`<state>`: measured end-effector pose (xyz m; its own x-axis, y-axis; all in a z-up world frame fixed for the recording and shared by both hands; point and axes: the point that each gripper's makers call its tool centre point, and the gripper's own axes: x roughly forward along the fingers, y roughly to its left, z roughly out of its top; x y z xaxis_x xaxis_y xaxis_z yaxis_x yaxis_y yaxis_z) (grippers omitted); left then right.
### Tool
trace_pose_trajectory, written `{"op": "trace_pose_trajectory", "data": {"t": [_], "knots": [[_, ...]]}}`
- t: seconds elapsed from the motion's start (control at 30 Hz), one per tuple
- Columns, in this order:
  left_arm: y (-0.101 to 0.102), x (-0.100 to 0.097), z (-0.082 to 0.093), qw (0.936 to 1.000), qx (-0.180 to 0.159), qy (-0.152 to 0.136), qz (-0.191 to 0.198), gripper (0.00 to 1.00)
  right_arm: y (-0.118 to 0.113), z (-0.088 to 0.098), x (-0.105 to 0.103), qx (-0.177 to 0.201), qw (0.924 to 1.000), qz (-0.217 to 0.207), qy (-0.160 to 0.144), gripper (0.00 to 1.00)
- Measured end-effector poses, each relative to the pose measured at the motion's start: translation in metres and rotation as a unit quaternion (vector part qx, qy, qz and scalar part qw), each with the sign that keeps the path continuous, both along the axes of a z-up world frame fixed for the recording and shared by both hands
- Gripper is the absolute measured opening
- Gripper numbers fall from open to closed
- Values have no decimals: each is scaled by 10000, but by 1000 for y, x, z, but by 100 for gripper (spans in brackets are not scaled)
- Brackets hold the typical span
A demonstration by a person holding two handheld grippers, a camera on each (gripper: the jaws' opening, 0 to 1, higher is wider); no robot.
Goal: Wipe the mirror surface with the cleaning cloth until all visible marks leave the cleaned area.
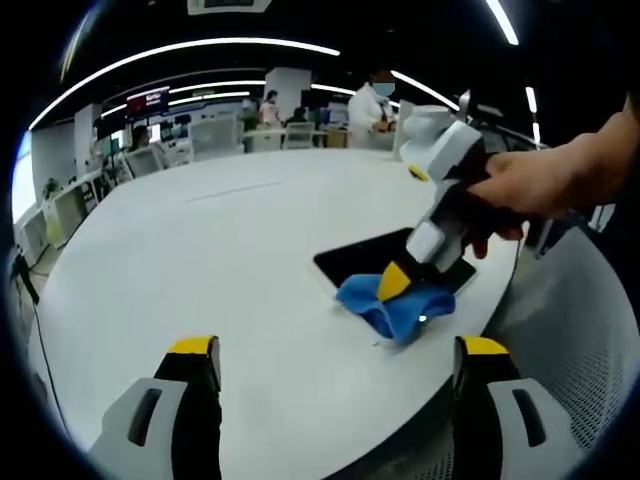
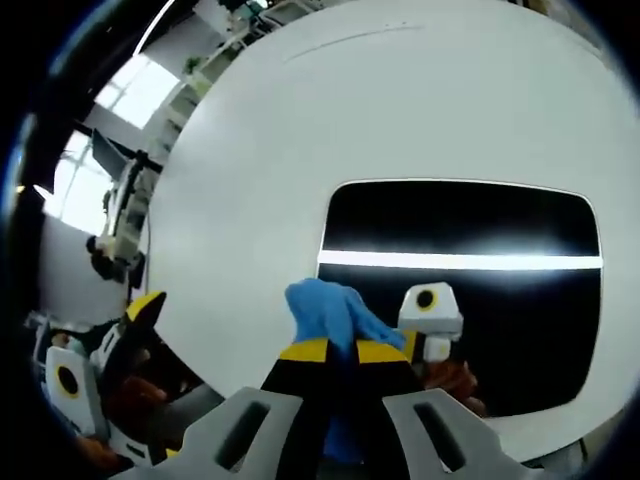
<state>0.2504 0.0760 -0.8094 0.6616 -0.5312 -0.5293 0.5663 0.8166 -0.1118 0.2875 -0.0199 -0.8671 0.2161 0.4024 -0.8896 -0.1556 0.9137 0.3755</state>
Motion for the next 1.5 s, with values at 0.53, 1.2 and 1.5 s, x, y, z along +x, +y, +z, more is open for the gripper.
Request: {"op": "trace_pose_trajectory", "data": {"t": [0.53, 1.2, 1.5], "knots": [[1, 1, 0, 10000, -91, 2, 31, 98, 1, -1, 9, -170, 9997, 120, -97, 2], [9, -5, -15, 9995, 148, 286, -6, 99, -3, -4, 47, -287, 9993, 11, -253, 2], [9, -3, -12, 9997, 87, 225, 79, 99, -3, -3, 68, -271, 9990, -7, -366, 2]]}}
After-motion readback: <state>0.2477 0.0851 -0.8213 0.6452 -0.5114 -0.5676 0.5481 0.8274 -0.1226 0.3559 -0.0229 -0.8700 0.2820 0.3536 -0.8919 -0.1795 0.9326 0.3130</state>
